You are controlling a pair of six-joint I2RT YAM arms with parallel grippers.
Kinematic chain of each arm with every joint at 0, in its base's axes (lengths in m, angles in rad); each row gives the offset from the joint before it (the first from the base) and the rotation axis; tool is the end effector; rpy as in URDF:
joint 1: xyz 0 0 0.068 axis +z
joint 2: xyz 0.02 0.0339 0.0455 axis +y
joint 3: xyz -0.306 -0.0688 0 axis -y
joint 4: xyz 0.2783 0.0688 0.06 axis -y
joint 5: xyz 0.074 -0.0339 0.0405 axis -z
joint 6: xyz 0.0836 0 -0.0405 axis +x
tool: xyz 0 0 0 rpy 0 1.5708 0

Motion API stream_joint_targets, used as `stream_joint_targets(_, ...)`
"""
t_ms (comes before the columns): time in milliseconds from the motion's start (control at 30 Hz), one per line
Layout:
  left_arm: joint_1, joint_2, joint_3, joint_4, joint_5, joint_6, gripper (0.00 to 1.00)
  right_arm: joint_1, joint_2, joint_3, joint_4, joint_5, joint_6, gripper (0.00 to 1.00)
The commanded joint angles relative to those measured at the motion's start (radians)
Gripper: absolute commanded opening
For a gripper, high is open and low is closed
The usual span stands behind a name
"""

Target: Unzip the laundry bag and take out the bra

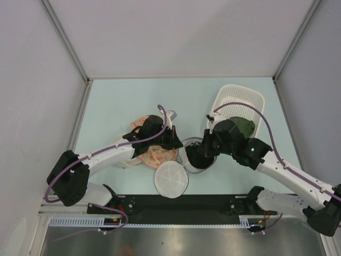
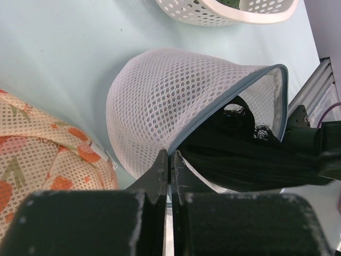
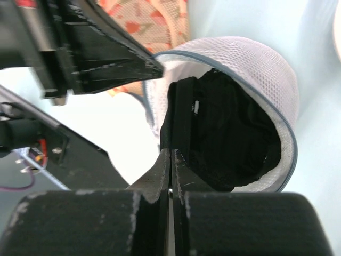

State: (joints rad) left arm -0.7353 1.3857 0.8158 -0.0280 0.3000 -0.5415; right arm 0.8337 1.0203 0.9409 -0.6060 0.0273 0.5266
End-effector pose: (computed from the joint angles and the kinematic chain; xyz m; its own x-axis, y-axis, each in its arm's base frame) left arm 0.2486 -0.2582 0.2280 -0.7814 0.0429 -0.6225 0.4892 0.6614 -0.5686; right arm 0.1792 0.1940 0.3123 -0.7327 -0.0596 -0.6780 -0.4138 0.8299 0.3742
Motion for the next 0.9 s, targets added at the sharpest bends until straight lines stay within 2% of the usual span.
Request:
stream_joint_targets(0,0.007,0.015,0.028,0.025,0.019,-0.005,0.00,-0.021,-0.086,0.047,0.052,-0.089,0.019,0.00)
stream_joint_targets(367,0.008,0.029,0.028,0.048,0.019,-0.006,0.00,-0.091,-0.190,0.128,0.060,-0.187,0.015,0.00)
stream_joint_targets(533,0.008,0.027,0.026,0.046,0.019,-0.006,0.00,-0.139,-0.187,0.205,0.005,-0.165,-0.052,0.00)
stream_joint_targets(867,0.008,0.027,0.026,0.043,0.011,-0.003,0.00,-0.234,-0.157,0.366,-0.017,-0.237,-0.123,0.00)
